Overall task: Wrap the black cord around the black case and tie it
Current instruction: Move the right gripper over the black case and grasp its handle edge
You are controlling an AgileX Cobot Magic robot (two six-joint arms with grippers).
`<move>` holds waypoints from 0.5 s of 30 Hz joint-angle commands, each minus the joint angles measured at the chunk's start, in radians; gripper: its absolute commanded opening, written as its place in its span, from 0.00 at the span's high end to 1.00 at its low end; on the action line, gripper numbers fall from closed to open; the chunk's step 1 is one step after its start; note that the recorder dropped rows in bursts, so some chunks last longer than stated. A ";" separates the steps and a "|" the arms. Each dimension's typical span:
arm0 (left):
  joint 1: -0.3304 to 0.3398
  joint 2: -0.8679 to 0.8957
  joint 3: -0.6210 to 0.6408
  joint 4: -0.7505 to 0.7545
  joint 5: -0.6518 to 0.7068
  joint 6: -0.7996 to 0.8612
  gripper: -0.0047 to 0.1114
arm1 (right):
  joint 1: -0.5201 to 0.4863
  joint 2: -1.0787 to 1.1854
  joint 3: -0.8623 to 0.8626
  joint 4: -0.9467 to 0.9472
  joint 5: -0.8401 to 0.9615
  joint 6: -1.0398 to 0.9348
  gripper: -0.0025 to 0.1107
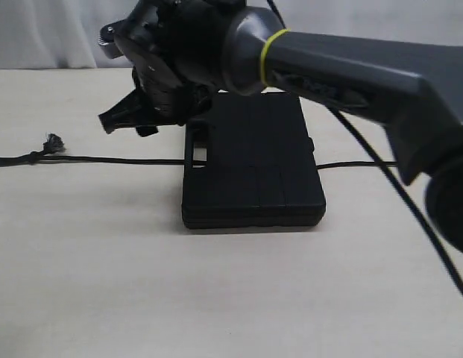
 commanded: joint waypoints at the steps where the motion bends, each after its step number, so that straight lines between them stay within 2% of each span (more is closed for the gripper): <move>1: -0.006 -0.004 0.002 -0.002 -0.007 -0.009 0.96 | -0.014 0.104 -0.143 0.049 0.060 -0.048 0.49; 5: -0.006 -0.004 0.002 -0.002 -0.007 -0.009 0.96 | -0.018 0.174 -0.197 0.012 0.116 -0.026 0.49; 15: -0.006 -0.004 0.002 -0.002 -0.007 -0.009 0.96 | -0.056 0.239 -0.200 0.008 0.061 0.034 0.49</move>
